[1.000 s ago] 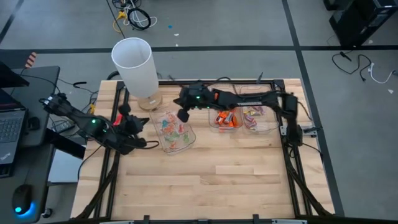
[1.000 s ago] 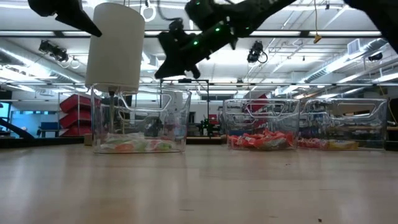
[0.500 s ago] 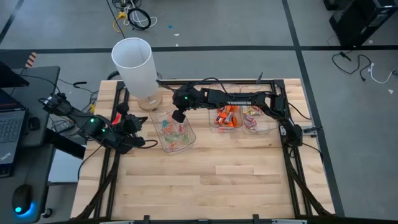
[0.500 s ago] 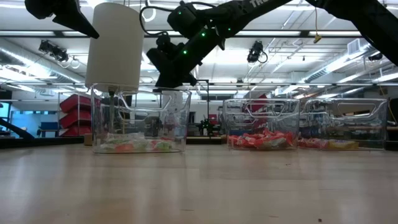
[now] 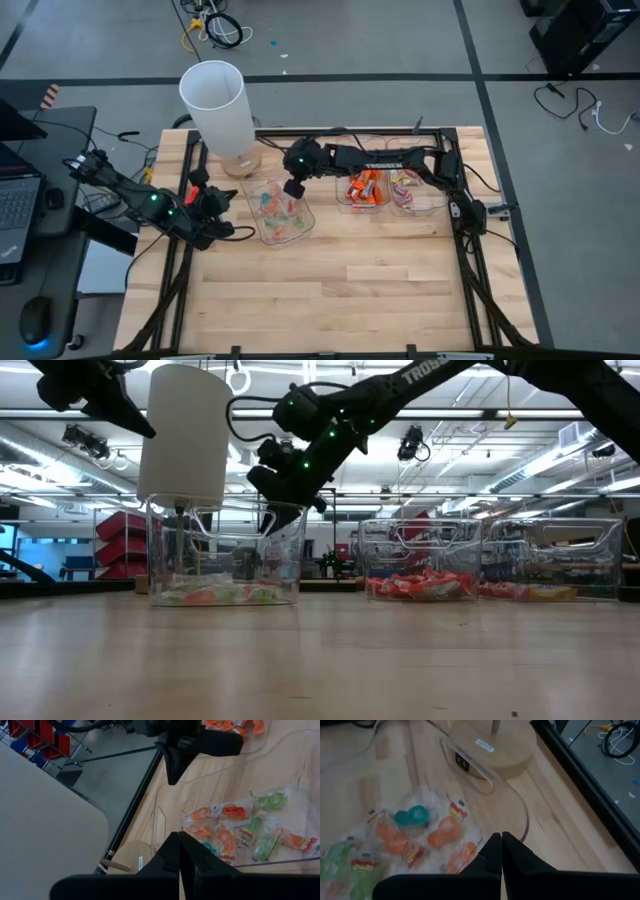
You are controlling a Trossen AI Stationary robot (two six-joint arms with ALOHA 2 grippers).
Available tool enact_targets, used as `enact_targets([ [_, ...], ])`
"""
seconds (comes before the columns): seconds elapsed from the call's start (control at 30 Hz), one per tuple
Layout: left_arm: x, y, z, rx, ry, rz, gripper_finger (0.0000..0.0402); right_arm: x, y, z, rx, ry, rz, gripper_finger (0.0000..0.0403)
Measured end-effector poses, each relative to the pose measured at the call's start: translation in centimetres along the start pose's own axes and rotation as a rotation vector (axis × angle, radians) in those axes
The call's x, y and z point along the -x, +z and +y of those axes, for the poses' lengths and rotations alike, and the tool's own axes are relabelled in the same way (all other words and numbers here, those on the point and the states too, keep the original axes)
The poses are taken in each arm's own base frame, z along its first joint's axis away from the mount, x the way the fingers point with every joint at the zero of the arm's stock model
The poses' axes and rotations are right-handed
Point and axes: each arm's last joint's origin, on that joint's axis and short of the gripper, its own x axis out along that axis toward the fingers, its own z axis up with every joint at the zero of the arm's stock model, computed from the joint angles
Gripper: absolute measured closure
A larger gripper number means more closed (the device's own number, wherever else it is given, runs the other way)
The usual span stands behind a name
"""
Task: Sort candy
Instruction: Move the middle left transparent bin to the top left of the table
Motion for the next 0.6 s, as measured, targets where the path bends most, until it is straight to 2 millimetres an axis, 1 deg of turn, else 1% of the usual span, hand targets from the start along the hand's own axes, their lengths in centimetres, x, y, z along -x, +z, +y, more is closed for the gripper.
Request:
enact_targets([
  [0.23, 0.0, 0.0, 0.0, -0.005, -0.001, -0.002, 0.0401, -0.2, -0.6, -0.1, 0.000, -0.051, 0.014, 0.0403],
  [0.43, 0.0, 0.0, 0.0, -0.005, -0.003, -0.001, 0.0401, -0.2, -1.1, -0.3, -0.005, -0.097, 0.066, 0.0403],
  [0.6, 0.0, 0.0, 0.0, -0.004, -0.006, 0.000, 0.0401, -0.1, -1.6, -0.6, -0.001, -0.173, 0.119, 0.0403],
])
